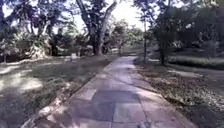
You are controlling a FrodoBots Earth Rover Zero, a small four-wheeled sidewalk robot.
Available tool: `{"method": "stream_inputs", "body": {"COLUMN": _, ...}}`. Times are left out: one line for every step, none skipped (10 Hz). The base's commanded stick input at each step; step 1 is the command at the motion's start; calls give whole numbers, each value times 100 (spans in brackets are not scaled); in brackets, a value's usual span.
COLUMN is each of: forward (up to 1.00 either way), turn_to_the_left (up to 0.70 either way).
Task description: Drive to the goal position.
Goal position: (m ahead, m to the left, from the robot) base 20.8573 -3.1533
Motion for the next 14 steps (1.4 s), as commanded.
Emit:
{"method": "stream_inputs", "body": {"forward": 42, "turn_to_the_left": 0}}
{"method": "stream_inputs", "body": {"forward": 0, "turn_to_the_left": 0}}
{"method": "stream_inputs", "body": {"forward": 0, "turn_to_the_left": 0}}
{"method": "stream_inputs", "body": {"forward": 16, "turn_to_the_left": 0}}
{"method": "stream_inputs", "body": {"forward": 50, "turn_to_the_left": 0}}
{"method": "stream_inputs", "body": {"forward": 50, "turn_to_the_left": -1}}
{"method": "stream_inputs", "body": {"forward": 50, "turn_to_the_left": -31}}
{"method": "stream_inputs", "body": {"forward": 50, "turn_to_the_left": -50}}
{"method": "stream_inputs", "body": {"forward": 50, "turn_to_the_left": -50}}
{"method": "stream_inputs", "body": {"forward": 50, "turn_to_the_left": -50}}
{"method": "stream_inputs", "body": {"forward": 50, "turn_to_the_left": -50}}
{"method": "stream_inputs", "body": {"forward": 50, "turn_to_the_left": -44}}
{"method": "stream_inputs", "body": {"forward": 50, "turn_to_the_left": -30}}
{"method": "stream_inputs", "body": {"forward": 50, "turn_to_the_left": 0}}
